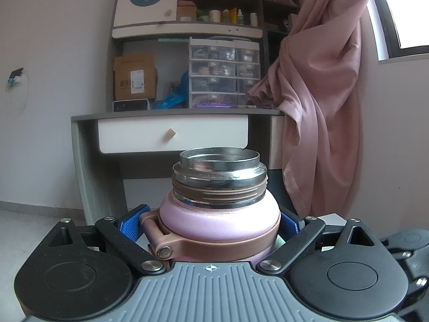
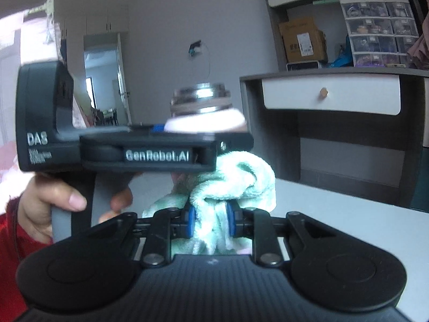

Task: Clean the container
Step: 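Keep wiping the bottle side with the towel in the right gripper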

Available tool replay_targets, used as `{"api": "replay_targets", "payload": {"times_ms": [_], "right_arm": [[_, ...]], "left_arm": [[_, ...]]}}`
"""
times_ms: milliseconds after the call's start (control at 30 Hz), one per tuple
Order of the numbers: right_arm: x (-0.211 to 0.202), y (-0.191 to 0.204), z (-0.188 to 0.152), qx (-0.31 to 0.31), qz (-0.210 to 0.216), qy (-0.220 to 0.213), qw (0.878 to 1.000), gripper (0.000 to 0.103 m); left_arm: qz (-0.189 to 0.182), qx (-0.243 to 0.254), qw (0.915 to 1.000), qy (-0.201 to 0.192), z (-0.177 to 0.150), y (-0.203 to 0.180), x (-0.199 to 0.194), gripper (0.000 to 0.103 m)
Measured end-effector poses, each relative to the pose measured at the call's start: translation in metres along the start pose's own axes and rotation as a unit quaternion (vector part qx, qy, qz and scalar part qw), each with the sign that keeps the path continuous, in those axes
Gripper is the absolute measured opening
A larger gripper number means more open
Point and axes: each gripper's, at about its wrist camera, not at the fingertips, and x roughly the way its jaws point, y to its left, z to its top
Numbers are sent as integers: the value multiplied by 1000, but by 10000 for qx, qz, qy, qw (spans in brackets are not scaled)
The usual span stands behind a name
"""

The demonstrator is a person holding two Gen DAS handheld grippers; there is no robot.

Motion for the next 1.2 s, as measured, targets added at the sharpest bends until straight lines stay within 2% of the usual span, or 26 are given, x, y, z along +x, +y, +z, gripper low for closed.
{"api": "replay_targets", "payload": {"times_ms": [533, 967, 1200], "right_arm": [[29, 4, -28, -219, -140, 1174, 9927, 24], [30, -4, -21, -53, -94, 1242, 9922, 24], [23, 2, -21, -155, -200, 994, 9947, 24]], "left_arm": [[-10, 18, 10000, 5, 4, -1, 0, 95], [-14, 11, 10000, -3, 4, 0, -1, 95], [0, -17, 10000, 5, 4, 3, -1, 95]]}}
